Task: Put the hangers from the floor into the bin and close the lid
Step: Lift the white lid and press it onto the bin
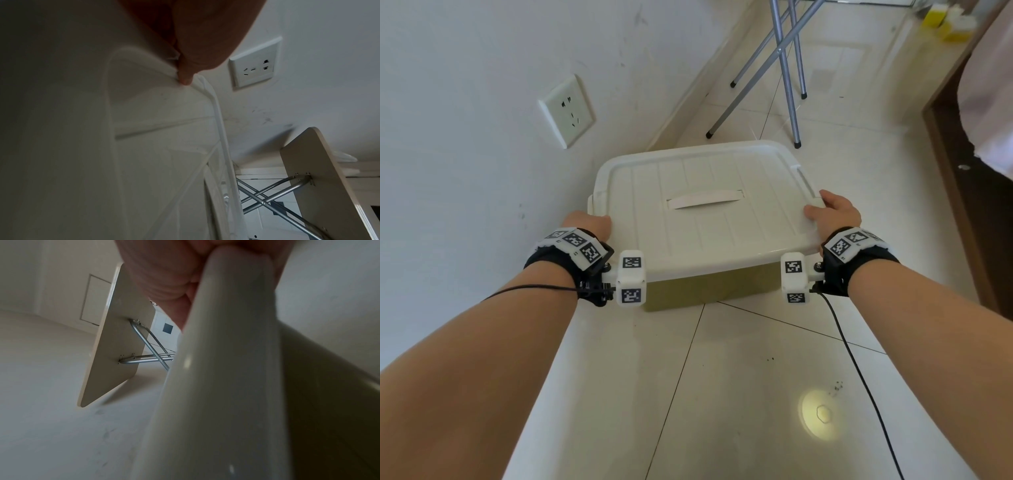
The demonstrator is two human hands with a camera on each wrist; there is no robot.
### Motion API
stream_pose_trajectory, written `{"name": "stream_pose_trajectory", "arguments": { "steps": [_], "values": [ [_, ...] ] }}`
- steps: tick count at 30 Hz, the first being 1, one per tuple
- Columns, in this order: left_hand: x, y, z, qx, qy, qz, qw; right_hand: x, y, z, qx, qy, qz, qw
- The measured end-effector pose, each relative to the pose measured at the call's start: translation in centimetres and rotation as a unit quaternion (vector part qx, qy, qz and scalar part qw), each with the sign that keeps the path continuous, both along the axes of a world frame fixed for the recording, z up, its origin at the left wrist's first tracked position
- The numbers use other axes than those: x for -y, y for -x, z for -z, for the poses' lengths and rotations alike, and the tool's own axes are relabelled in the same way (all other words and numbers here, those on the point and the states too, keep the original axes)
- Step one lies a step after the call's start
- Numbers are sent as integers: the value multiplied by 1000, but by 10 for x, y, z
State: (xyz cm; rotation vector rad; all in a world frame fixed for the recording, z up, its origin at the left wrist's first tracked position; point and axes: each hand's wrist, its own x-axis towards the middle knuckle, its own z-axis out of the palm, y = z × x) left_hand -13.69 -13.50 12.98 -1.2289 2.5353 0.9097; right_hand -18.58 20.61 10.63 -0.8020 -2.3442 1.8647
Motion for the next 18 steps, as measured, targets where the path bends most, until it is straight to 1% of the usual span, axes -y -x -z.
{"name": "stream_pose_trajectory", "arguments": {
  "steps": [7,11,15,18],
  "values": [
    [1,1,-1,24,14,28,999,0,1,0,-8,4,10,1000],
    [0,-2,-1,4,19,33,999,-1,-2,0,-9,5,18,1000],
    [-7,-5,-3,-33,24,26,999,-1,-6,0,-5,2,23,1000],
    [-10,-6,-2,-36,37,41,998,-1,-9,0,1,-6,20,1000]
  ]
}}
